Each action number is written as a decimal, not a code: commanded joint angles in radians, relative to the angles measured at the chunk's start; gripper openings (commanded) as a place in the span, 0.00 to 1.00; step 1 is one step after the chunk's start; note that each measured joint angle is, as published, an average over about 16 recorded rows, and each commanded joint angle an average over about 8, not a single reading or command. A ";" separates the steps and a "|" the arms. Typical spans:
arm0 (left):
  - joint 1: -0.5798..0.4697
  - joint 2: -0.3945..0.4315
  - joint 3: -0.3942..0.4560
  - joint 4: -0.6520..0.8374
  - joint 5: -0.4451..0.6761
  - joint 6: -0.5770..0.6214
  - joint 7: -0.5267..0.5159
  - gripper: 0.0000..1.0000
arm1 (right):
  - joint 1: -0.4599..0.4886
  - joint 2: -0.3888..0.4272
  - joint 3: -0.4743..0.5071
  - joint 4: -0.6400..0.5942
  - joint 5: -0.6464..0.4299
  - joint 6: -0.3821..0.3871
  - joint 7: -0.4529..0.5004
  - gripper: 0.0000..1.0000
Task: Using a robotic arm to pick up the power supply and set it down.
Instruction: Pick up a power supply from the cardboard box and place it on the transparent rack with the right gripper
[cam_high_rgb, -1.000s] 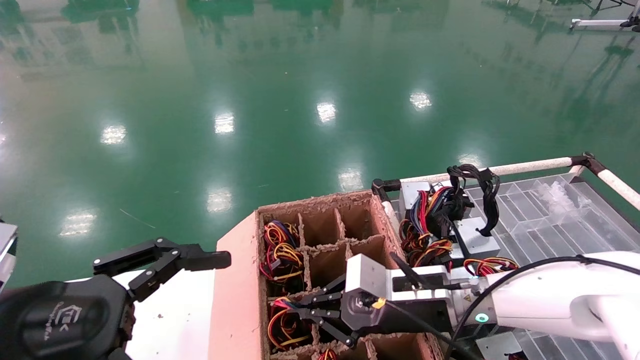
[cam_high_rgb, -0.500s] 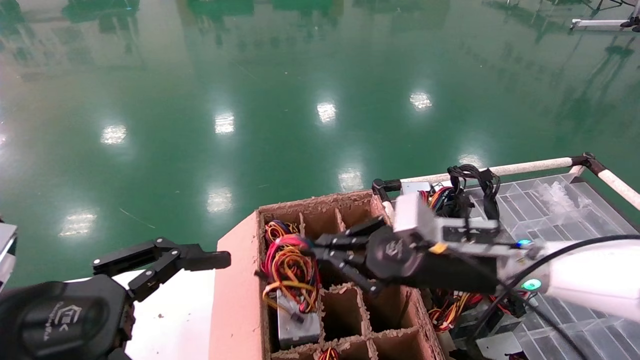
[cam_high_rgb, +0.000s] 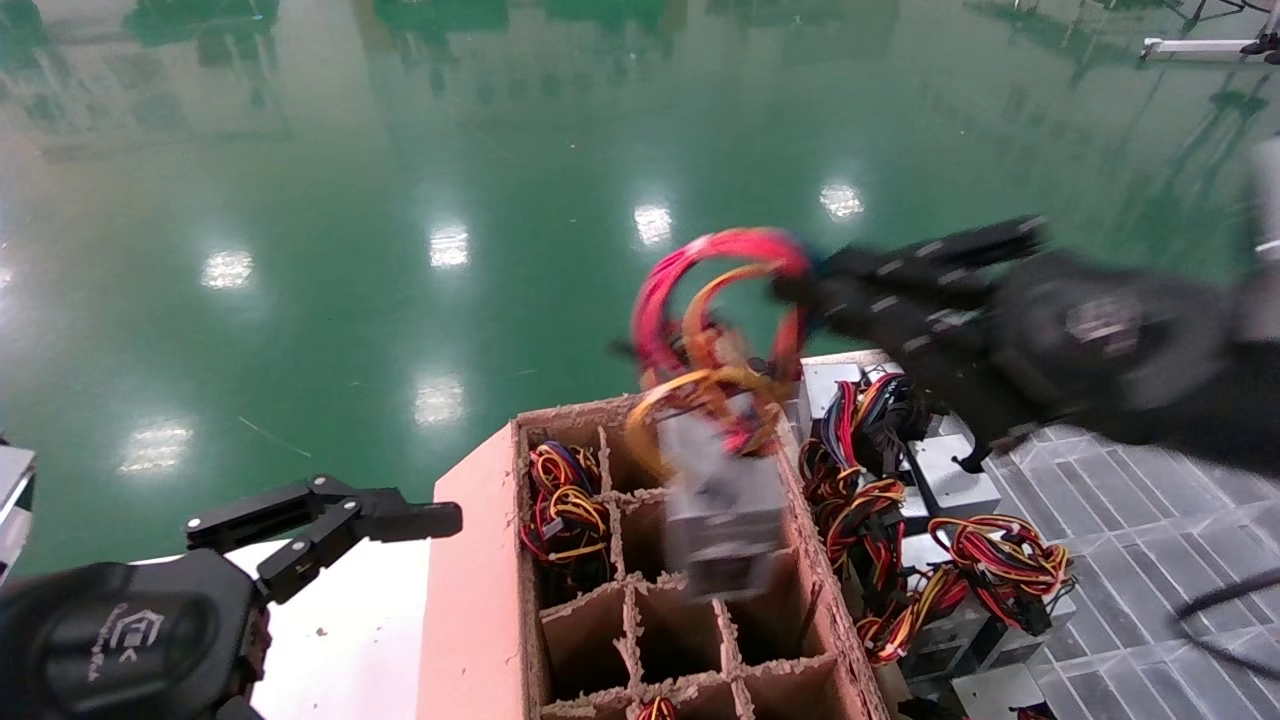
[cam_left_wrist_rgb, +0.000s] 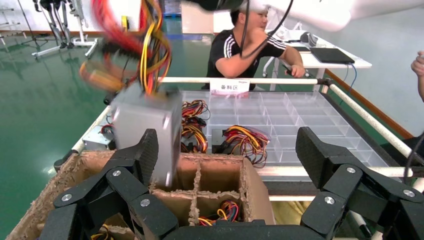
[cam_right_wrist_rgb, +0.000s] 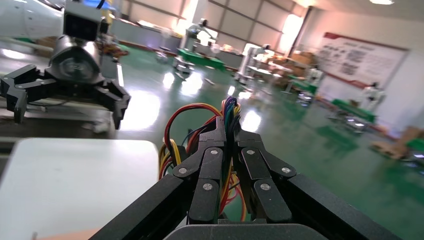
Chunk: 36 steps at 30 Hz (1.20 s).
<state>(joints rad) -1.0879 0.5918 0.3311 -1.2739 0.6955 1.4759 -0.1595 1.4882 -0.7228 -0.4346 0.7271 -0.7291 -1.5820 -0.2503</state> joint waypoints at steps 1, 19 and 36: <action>0.000 0.000 0.000 0.000 0.000 0.000 0.000 1.00 | 0.004 0.048 0.013 0.038 0.033 0.004 0.017 0.00; 0.000 0.000 0.000 0.000 0.000 0.000 0.000 1.00 | 0.034 0.446 -0.040 0.023 0.075 -0.013 -0.020 0.00; 0.000 0.000 0.001 0.000 -0.001 0.000 0.000 1.00 | -0.095 0.651 -0.156 -0.056 0.188 -0.011 -0.117 0.00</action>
<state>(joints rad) -1.0881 0.5915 0.3319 -1.2739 0.6949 1.4756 -0.1590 1.3929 -0.0804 -0.5927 0.6788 -0.5497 -1.5931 -0.3673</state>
